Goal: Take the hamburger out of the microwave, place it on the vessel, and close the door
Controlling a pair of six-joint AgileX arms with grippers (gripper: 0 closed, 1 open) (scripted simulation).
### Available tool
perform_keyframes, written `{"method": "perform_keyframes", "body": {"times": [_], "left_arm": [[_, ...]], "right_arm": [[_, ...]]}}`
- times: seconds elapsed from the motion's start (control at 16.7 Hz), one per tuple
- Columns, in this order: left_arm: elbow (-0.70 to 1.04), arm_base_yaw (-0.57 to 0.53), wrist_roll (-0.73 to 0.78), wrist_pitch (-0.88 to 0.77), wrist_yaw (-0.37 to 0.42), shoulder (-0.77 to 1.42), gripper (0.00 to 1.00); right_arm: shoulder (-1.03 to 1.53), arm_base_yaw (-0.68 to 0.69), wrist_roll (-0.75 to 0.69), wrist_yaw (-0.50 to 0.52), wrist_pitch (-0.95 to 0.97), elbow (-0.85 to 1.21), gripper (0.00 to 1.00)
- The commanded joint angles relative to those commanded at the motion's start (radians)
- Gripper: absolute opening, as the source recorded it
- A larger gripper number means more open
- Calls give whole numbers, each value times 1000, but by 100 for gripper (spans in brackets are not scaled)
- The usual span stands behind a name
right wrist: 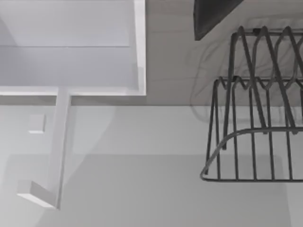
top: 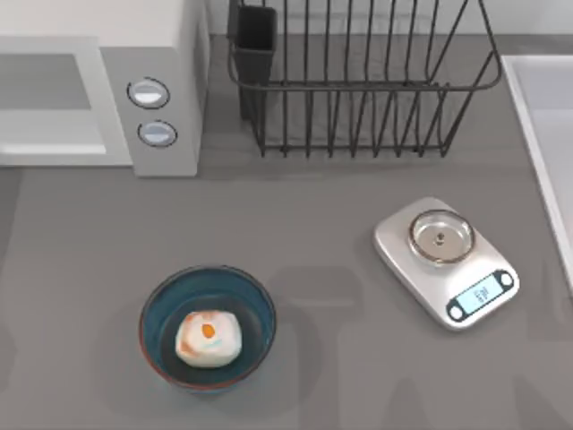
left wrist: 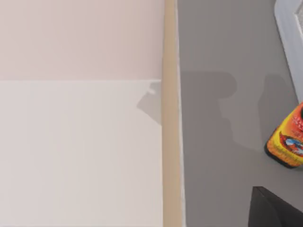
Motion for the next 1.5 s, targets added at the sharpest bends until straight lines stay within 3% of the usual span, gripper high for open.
{"method": "perform_keyframes", "body": {"times": [0.42,0.96,1.32,1.5], "left_arm": [[-11,1,4,15,0,11,0],[-245,7,9,368,5,125,0],[-259,2,9,383,5,127,0],[-269,-57,-9,419,-10,59,0]], "right_arm": [[0,0,0,0,0,0,100],[0,0,0,0,0,0,100],[0,0,0,0,0,0,100],[0,0,0,0,0,0,100]]}}
